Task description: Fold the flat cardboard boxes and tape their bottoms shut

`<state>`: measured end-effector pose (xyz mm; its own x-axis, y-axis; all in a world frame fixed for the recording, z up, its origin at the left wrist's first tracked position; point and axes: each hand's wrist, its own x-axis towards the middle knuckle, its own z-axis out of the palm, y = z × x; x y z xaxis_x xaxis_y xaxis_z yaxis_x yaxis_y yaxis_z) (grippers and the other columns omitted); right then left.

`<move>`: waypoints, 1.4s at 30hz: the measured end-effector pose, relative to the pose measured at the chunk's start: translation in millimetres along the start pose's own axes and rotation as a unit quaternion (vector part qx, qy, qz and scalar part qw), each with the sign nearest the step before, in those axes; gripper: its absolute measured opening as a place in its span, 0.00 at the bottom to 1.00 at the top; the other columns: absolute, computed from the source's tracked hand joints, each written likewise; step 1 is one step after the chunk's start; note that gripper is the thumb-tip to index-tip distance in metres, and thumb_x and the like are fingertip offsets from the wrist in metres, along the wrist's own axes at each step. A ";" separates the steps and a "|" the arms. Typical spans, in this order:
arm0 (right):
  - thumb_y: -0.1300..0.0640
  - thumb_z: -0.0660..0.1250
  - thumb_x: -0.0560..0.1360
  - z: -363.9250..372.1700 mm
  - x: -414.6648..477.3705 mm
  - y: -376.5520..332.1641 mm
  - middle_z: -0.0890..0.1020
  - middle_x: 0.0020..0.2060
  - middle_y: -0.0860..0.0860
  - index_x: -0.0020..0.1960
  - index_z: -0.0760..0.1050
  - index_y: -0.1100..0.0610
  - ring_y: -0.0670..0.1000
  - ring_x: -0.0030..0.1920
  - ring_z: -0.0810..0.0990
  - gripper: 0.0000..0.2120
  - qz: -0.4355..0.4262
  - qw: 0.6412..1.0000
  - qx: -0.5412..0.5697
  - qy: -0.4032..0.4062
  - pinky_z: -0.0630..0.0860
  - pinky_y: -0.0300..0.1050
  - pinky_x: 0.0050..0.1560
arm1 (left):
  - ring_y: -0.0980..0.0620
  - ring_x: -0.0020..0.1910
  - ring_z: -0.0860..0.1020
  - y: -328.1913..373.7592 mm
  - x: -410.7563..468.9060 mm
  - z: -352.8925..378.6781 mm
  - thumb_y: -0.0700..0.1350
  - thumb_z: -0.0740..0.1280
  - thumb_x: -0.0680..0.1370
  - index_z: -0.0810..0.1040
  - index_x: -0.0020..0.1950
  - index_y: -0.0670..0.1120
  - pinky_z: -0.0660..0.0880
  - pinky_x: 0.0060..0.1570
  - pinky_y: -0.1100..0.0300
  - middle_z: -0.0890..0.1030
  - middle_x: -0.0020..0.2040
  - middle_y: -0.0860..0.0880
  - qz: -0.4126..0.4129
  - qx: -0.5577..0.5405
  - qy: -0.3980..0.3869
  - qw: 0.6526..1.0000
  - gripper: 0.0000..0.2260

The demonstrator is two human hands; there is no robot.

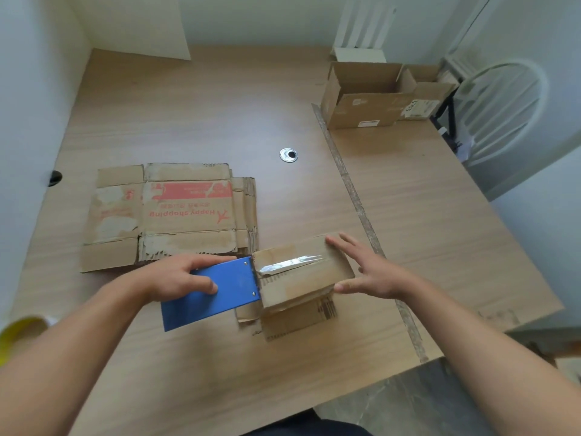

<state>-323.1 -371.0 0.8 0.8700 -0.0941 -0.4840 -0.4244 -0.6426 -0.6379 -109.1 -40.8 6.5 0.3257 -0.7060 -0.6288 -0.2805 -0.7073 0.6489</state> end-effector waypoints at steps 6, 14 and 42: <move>0.44 0.67 0.78 42.1 3.0 -29.7 0.74 0.70 0.48 0.76 0.68 0.52 0.49 0.69 0.73 0.29 0.136 0.932 0.160 0.294 0.70 0.47 0.68 | 0.65 0.55 0.77 4.2 5.2 13.4 0.57 0.67 0.66 0.69 0.56 0.83 0.70 0.55 0.62 0.78 0.55 0.71 0.020 -0.028 0.009 0.999 0.24; 0.46 0.61 0.82 40.6 17.0 -47.1 0.79 0.64 0.55 0.76 0.66 0.51 0.59 0.65 0.75 0.24 0.183 0.929 -0.009 0.320 0.69 0.50 0.60 | 0.62 0.56 0.76 3.1 2.3 24.8 0.60 0.66 0.64 0.67 0.56 0.84 0.71 0.57 0.58 0.76 0.59 0.68 0.029 -0.030 0.052 0.998 0.25; 0.47 0.71 0.76 48.9 25.0 -45.3 0.77 0.65 0.51 0.78 0.60 0.42 0.53 0.65 0.75 0.34 0.168 0.911 0.166 0.339 0.69 0.52 0.69 | 0.57 0.54 0.76 -4.2 -2.4 35.1 0.60 0.64 0.66 0.66 0.64 0.79 0.72 0.52 0.58 0.77 0.59 0.62 0.006 -0.043 0.069 0.997 0.27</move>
<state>-294.5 -307.0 -11.7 0.5853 -0.7625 -0.2757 -0.6496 -0.2375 -0.7222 -140.4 -37.4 -9.8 0.4455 -0.6992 -0.5592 -0.2098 -0.6887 0.6940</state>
